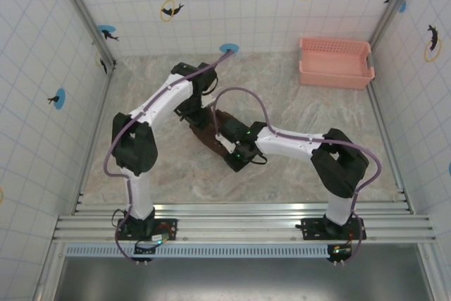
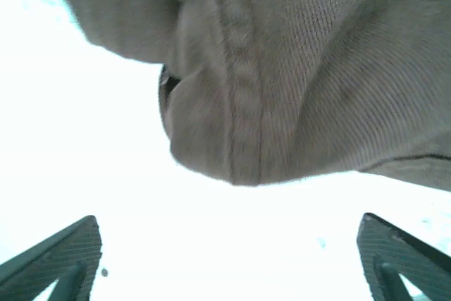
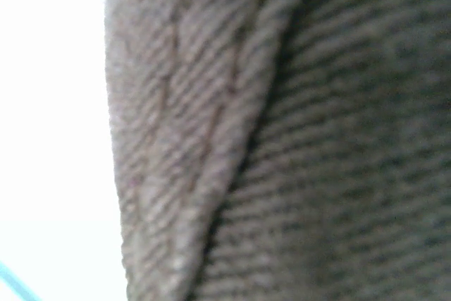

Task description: Roll up the long pants

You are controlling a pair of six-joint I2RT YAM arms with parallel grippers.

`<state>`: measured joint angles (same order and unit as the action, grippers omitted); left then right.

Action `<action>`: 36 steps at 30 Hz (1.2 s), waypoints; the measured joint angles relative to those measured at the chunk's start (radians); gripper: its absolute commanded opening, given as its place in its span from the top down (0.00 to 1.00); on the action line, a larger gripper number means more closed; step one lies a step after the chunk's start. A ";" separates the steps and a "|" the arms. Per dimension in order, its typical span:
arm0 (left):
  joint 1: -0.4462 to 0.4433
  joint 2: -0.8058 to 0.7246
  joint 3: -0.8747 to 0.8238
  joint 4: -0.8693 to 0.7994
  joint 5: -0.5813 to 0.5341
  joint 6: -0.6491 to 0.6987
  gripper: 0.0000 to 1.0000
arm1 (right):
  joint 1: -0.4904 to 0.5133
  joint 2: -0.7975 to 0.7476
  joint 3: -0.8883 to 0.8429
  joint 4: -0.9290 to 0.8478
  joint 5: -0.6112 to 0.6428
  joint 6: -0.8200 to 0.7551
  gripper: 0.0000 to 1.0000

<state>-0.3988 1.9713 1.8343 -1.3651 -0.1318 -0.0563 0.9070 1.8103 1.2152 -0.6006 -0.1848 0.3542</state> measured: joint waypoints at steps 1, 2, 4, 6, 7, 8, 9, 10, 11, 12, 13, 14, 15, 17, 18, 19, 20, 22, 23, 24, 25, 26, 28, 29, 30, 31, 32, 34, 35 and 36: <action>0.000 -0.012 0.015 -0.013 -0.008 0.000 0.03 | -0.017 -0.009 -0.011 0.020 -0.048 0.019 0.87; 0.000 -0.021 0.024 -0.021 -0.013 0.000 0.03 | -0.035 -0.021 -0.032 0.050 -0.094 0.041 0.86; 0.000 -0.037 0.031 -0.033 -0.017 0.000 0.03 | -0.079 -0.056 -0.100 0.138 -0.184 0.102 0.86; 0.000 -0.048 0.031 -0.041 -0.017 -0.002 0.03 | -0.130 -0.094 -0.195 0.262 -0.266 0.187 0.86; 0.000 -0.050 0.031 -0.042 -0.017 -0.003 0.03 | -0.160 -0.111 -0.252 0.343 -0.308 0.241 0.86; 0.000 -0.050 0.031 -0.042 -0.016 -0.004 0.03 | -0.183 -0.120 -0.301 0.416 -0.341 0.292 0.86; 0.000 -0.050 0.031 -0.042 -0.013 -0.005 0.03 | -0.206 -0.122 -0.348 0.494 -0.371 0.342 0.86; 0.000 -0.050 0.031 -0.040 -0.009 -0.007 0.03 | -0.228 -0.121 -0.393 0.578 -0.398 0.393 0.86; 0.000 -0.050 0.031 -0.039 -0.005 -0.009 0.03 | -0.245 -0.119 -0.435 0.660 -0.423 0.447 0.85; 0.000 -0.049 0.031 -0.038 -0.001 -0.012 0.03 | -0.253 -0.118 -0.462 0.718 -0.439 0.484 0.86; -0.001 -0.047 0.031 -0.036 0.003 -0.016 0.03 | -0.258 -0.114 -0.490 0.789 -0.455 0.526 0.86; -0.004 -0.043 0.032 -0.034 0.007 -0.023 0.03 | -0.259 -0.106 -0.509 0.851 -0.467 0.566 0.85; -0.006 -0.036 0.036 -0.033 0.013 -0.025 0.03 | -0.261 -0.098 -0.523 0.901 -0.475 0.597 0.86; -0.018 -0.008 0.055 -0.027 0.020 -0.031 0.03 | -0.262 -0.076 -0.544 1.003 -0.490 0.662 0.85; -0.026 0.006 0.066 -0.021 0.022 -0.034 0.03 | -0.263 -0.069 -0.547 1.033 -0.496 0.686 0.85; -0.037 0.024 0.080 -0.013 0.025 -0.043 0.03 | -0.263 -0.064 -0.547 1.054 -0.499 0.707 0.85; -0.051 0.045 0.097 -0.002 0.028 -0.053 0.03 | -0.263 -0.063 -0.547 1.072 -0.500 0.725 0.85; -0.073 0.082 0.129 0.014 0.034 -0.069 0.03 | -0.264 -0.063 -0.543 1.083 -0.510 0.750 0.85; -0.083 0.107 0.158 0.017 0.039 -0.077 0.03 | -0.264 -0.062 -0.537 1.082 -0.516 0.762 0.85; -0.090 0.128 0.181 0.024 0.041 -0.083 0.03 | -0.264 -0.062 -0.533 1.081 -0.520 0.769 0.85; -0.097 0.154 0.212 0.033 0.044 -0.090 0.03 | -0.264 -0.062 -0.526 1.080 -0.525 0.779 0.85; -0.105 0.183 0.249 0.041 0.044 -0.100 0.03 | -0.264 -0.061 -0.519 1.078 -0.531 0.789 0.85; -0.114 0.237 0.315 0.052 0.044 -0.111 0.03 | -0.264 -0.060 -0.510 1.080 -0.542 0.806 0.85; -0.119 0.269 0.355 0.056 0.044 -0.117 0.03 | -0.265 -0.058 -0.508 1.084 -0.546 0.817 0.85; -0.122 0.298 0.389 0.057 0.043 -0.122 0.03 | -0.265 -0.056 -0.507 1.088 -0.550 0.827 0.85; -0.127 0.337 0.435 0.055 0.039 -0.129 0.03 | -0.265 -0.053 -0.507 1.095 -0.554 0.840 0.84; -0.131 0.378 0.478 0.054 0.031 -0.134 0.03 | -0.265 -0.050 -0.507 1.105 -0.557 0.855 0.85; -0.139 0.445 0.531 0.052 0.013 -0.137 0.03 | -0.265 -0.044 -0.507 1.129 -0.561 0.885 0.84; -0.142 0.474 0.550 0.050 0.000 -0.138 0.03 | -0.268 -0.041 -0.508 1.147 -0.563 0.905 0.84; -0.146 0.493 0.559 0.050 -0.011 -0.139 0.03 | -0.270 -0.040 -0.509 1.160 -0.564 0.919 0.84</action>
<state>-0.5453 2.4645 2.3936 -1.3148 -0.1432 -0.1951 0.6373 1.7706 0.7059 0.5594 -0.7490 1.2736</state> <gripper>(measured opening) 0.971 0.160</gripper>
